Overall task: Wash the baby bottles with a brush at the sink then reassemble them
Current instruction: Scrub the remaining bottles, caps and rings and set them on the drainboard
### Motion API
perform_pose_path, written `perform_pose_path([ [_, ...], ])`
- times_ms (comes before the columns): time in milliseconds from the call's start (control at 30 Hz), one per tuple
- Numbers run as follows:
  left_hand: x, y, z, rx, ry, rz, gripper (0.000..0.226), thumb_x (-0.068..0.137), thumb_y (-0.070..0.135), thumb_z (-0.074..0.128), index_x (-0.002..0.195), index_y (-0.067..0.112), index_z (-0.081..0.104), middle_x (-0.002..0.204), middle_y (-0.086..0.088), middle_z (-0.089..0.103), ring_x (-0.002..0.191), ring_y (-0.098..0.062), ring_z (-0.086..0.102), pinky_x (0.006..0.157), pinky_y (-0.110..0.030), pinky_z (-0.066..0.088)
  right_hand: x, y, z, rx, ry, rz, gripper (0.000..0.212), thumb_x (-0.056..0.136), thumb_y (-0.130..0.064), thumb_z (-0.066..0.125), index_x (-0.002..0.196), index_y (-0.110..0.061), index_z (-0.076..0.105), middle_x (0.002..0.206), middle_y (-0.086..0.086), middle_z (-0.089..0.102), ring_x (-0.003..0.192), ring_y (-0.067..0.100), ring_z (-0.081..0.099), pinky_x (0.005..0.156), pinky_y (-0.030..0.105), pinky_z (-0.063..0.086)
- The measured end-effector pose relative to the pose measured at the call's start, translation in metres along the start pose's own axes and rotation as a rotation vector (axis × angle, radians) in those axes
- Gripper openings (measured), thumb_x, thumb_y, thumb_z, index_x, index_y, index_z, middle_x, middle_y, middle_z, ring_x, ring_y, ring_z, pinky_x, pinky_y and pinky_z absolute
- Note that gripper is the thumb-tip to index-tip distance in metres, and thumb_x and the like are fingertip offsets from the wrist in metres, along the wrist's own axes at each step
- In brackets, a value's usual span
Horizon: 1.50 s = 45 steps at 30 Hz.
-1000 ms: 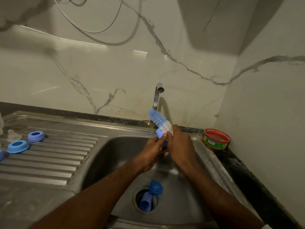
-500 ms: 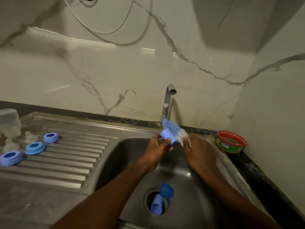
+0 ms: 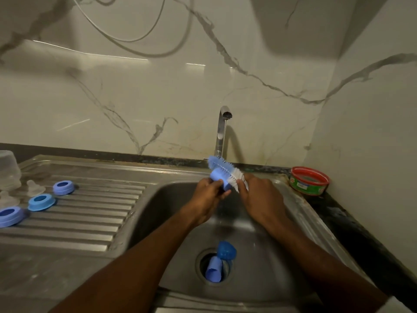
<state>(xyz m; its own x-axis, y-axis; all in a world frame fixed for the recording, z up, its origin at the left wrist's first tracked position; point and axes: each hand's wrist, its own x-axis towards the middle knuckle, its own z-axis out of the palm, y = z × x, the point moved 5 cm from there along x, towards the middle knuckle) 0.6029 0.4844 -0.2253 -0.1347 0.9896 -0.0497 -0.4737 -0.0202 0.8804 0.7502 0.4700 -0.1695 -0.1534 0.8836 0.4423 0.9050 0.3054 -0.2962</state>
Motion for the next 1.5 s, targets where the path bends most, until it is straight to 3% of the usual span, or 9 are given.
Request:
perform_pose_path([
  [133,-0.001,-0.001,0.005,-0.252,0.045,-0.033,0.021,0.101,0.005,0.046,0.119,0.0,0.055,0.114,-0.024,0.066,0.101,-0.032,0.068,0.07,-0.034,0.062,-0.006,-0.012,-0.001,-0.015,-0.023,-0.034,0.036,0.106,-0.046,0.04,0.129,-0.023,0.058,0.115,0.006,0.07,0.098,0.024,0.065,0.071,0.029,0.038],
  [267,0.008,0.005,-0.004,-0.133,0.051,0.052,0.042,0.101,0.029,0.058,0.129,-0.003,0.055,0.117,-0.023,0.07,0.106,-0.032,0.071,0.083,-0.036,0.061,-0.017,-0.012,-0.009,-0.051,0.025,-0.037,0.037,0.106,-0.049,0.038,0.129,-0.026,0.054,0.111,0.003,0.07,0.092,0.019,0.065,0.068,0.03,0.043],
  [567,-0.008,0.0,0.028,-0.174,-0.186,0.162,0.056,0.088,0.03,0.064,0.134,-0.002,0.056,0.126,-0.023,0.067,0.116,-0.031,0.067,0.096,-0.037,0.058,-0.007,-0.003,-0.007,0.021,0.009,0.063,0.039,0.106,-0.048,0.038,0.13,-0.022,0.054,0.119,0.005,0.068,0.102,0.025,0.064,0.073,0.029,0.038],
  [767,-0.003,-0.004,0.017,0.114,-0.077,0.188,0.06,0.087,0.053,0.058,0.128,0.009,0.062,0.116,-0.013,0.073,0.111,-0.028,0.069,0.096,-0.037,0.055,-0.013,0.0,-0.007,0.105,0.017,0.008,0.037,0.106,-0.048,0.04,0.123,-0.022,0.059,0.111,0.004,0.07,0.093,0.021,0.065,0.07,0.03,0.042],
  [867,-0.002,0.001,0.009,0.048,-0.063,0.178,0.051,0.086,0.045,0.062,0.124,0.01,0.063,0.114,-0.013,0.074,0.111,-0.027,0.07,0.097,-0.036,0.056,-0.018,-0.006,-0.008,0.069,0.044,-0.03,0.036,0.106,-0.047,0.039,0.122,-0.022,0.06,0.107,0.003,0.07,0.09,0.021,0.065,0.067,0.029,0.038],
  [1067,-0.008,-0.004,0.008,0.058,0.027,0.206,0.029,0.095,0.022,0.067,0.116,0.003,0.067,0.108,-0.014,0.076,0.098,-0.024,0.075,0.076,-0.027,0.061,-0.002,0.005,-0.004,0.144,0.01,0.062,0.039,0.106,-0.045,0.041,0.128,-0.019,0.062,0.114,0.004,0.071,0.098,0.021,0.066,0.073,0.027,0.041],
  [1333,-0.006,-0.004,0.013,-0.314,-0.056,-0.033,0.037,0.103,0.022,0.048,0.133,0.001,0.052,0.115,-0.021,0.068,0.102,-0.03,0.07,0.08,-0.037,0.061,-0.018,-0.013,-0.001,0.074,0.014,-0.038,0.038,0.106,-0.048,0.039,0.133,-0.025,0.054,0.114,0.003,0.07,0.091,0.018,0.064,0.076,0.034,0.054],
  [1400,-0.008,-0.005,0.02,-0.316,-0.075,-0.025,0.038,0.103,0.027,0.052,0.129,0.0,0.057,0.112,-0.02,0.07,0.1,-0.027,0.07,0.084,-0.035,0.062,-0.012,-0.016,-0.002,0.072,0.04,-0.027,0.037,0.106,-0.049,0.04,0.13,-0.025,0.053,0.113,0.001,0.069,0.083,0.014,0.059,0.068,0.029,0.05],
  [1500,-0.006,-0.004,0.021,-0.283,-0.068,0.021,0.043,0.102,0.03,0.053,0.128,-0.004,0.058,0.118,-0.023,0.069,0.108,-0.031,0.069,0.092,-0.036,0.059,-0.007,-0.017,0.0,0.05,0.014,0.018,0.043,0.104,-0.051,0.043,0.135,-0.023,0.05,0.12,0.003,0.067,0.094,0.018,0.064,0.07,0.027,0.045],
])
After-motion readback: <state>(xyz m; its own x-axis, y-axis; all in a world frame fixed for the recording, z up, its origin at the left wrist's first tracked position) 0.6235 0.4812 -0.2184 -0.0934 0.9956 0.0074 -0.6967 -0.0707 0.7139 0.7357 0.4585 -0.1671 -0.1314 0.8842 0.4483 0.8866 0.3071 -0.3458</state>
